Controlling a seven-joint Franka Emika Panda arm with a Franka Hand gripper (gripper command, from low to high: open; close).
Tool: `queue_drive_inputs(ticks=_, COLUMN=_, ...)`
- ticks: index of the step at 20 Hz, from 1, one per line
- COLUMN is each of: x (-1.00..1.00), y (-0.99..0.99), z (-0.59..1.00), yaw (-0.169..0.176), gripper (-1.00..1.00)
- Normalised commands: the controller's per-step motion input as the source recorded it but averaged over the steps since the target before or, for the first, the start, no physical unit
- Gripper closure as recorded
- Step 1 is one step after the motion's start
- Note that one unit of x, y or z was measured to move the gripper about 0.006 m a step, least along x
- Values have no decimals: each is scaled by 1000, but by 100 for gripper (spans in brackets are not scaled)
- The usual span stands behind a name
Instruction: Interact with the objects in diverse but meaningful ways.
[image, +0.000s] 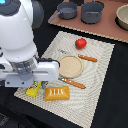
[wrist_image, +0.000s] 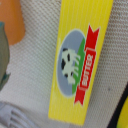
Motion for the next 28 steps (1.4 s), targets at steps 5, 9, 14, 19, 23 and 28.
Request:
queue_drive_inputs(ticks=5, x=-473, y=73, z=240, yaw=114, gripper=-100)
queue_drive_inputs(ticks=9, x=-591, y=0, z=-24, yaw=155, gripper=-100)
queue_drive_inputs(ticks=14, x=-592, y=-2, z=-240, yaw=169, gripper=-100)
queue_drive_inputs(ticks=19, x=-523, y=87, z=-210, yaw=241, gripper=-100)
queue_drive_inputs(ticks=23, x=-191, y=69, z=128, yaw=295, gripper=-100)
queue_drive_inputs(ticks=28, x=-221, y=7, z=38, yaw=198, gripper=-100)
